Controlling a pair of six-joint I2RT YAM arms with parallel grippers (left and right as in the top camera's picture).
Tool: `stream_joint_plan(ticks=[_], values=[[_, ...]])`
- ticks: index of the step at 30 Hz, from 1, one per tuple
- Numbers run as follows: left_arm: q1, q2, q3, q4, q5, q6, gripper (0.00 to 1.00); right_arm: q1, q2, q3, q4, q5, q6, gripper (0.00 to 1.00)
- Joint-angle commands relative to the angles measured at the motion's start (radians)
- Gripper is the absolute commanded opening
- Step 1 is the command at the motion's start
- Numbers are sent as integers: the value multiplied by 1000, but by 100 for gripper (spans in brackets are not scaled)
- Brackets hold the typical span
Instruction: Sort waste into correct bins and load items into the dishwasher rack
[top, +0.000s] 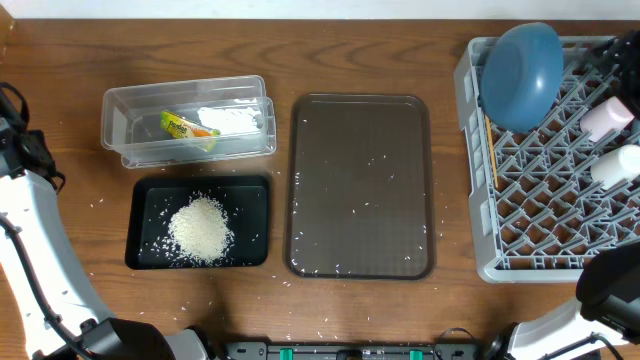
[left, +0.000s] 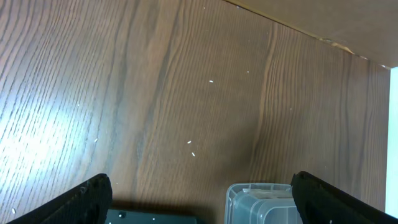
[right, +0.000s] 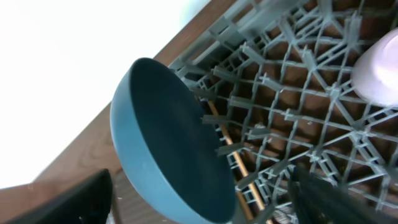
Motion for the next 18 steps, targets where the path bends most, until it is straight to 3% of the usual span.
stream_joint_plan(ticks=[1, 3, 7, 12, 18], values=[[4, 5, 0, -3, -11, 10, 95, 70, -16, 1, 12, 14, -39, 56], [4, 5, 0, -3, -11, 10, 95, 123, -12, 0, 24, 38, -67, 27], [4, 5, 0, -3, -11, 10, 95, 262, -4, 0, 52, 167, -99, 3], [4, 5, 0, -3, -11, 10, 95, 407, 15, 0, 84, 396, -98, 1], [4, 5, 0, -3, -11, 10, 95, 465, 84, 0, 88, 508, -87, 1]])
